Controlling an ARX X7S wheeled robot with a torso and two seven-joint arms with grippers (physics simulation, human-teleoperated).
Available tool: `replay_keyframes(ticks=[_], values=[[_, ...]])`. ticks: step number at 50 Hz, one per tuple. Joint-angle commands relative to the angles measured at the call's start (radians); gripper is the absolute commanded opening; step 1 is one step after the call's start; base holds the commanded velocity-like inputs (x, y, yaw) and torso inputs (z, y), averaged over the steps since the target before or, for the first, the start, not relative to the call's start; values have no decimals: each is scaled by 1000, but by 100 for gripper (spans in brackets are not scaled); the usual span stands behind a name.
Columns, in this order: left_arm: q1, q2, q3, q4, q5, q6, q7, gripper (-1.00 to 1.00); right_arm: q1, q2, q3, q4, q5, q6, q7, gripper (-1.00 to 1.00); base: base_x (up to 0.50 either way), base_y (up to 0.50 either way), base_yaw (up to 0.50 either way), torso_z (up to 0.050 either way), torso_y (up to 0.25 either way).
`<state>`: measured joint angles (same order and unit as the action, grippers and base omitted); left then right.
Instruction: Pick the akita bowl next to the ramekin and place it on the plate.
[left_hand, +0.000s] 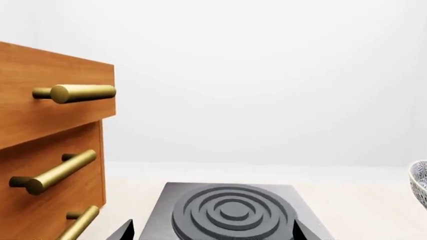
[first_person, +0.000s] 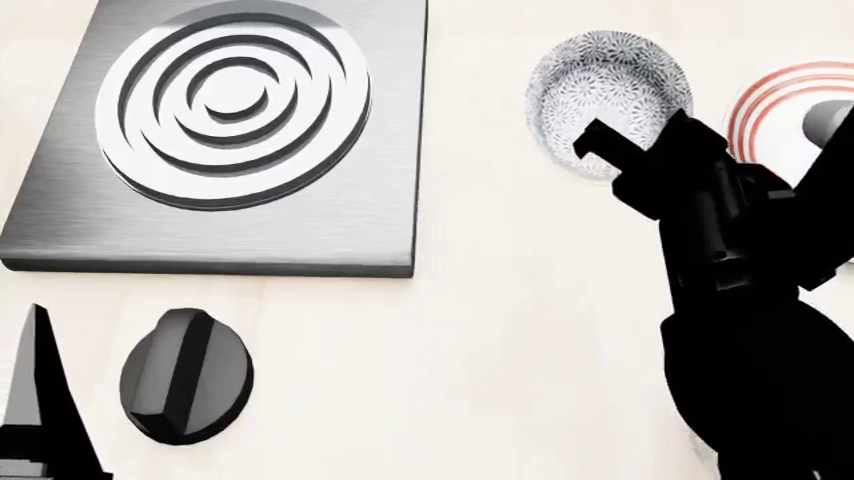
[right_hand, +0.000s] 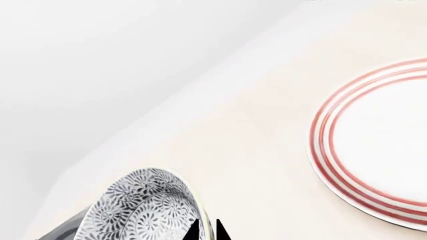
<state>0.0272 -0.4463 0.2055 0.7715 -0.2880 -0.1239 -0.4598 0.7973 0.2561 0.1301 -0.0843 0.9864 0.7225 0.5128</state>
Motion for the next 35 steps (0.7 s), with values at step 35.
replay_keyframes(ticks=[35], values=[[9, 11, -33, 2, 1, 8, 12, 100, 65, 51, 115, 172, -15, -43, 0, -100, 0, 0, 0, 0, 1]])
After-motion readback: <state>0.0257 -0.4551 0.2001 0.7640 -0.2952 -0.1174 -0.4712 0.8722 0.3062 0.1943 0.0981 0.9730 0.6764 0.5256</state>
